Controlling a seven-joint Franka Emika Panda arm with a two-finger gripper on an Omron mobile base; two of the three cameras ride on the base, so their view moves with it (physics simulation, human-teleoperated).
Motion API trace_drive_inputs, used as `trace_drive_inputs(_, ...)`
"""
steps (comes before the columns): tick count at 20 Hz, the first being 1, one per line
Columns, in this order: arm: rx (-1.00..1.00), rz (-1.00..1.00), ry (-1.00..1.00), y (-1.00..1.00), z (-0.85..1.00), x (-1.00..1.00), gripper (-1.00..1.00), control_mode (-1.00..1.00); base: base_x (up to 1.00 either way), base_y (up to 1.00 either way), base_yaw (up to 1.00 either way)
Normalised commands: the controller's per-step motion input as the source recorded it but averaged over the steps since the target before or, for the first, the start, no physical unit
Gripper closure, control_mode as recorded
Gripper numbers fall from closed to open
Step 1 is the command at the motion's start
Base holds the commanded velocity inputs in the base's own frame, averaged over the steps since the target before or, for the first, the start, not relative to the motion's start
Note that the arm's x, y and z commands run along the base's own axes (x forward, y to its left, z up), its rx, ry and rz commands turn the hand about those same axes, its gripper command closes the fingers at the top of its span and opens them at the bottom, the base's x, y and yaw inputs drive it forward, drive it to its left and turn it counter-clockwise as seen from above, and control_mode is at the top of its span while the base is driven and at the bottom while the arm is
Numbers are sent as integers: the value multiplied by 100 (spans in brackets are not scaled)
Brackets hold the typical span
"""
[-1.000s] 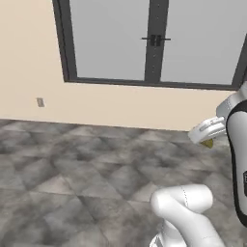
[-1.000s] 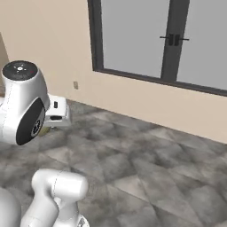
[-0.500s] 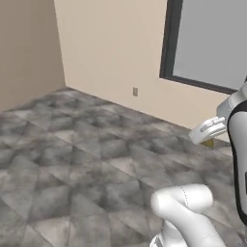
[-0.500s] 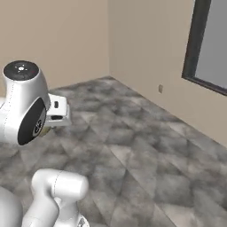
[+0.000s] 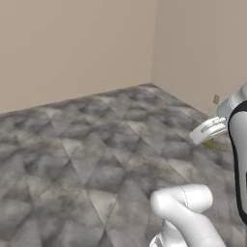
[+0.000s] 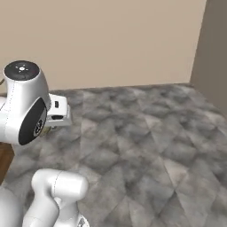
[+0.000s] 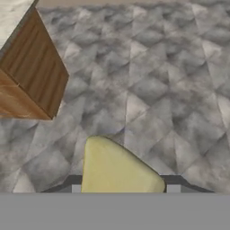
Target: Retrieve the sausage and cheese from the fridge and place them on the cutting board on the counter.
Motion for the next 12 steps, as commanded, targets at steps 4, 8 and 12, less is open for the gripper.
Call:
trace_drive_inputs(4,0,0,0,0,0,0,100,100,4,17,68)
trace_drive_inputs(8,0,0,0,0,0,0,100,100,7,17,68)
trace_drive_inputs(12,0,0,0,0,0,0,100,100,21,17,64)
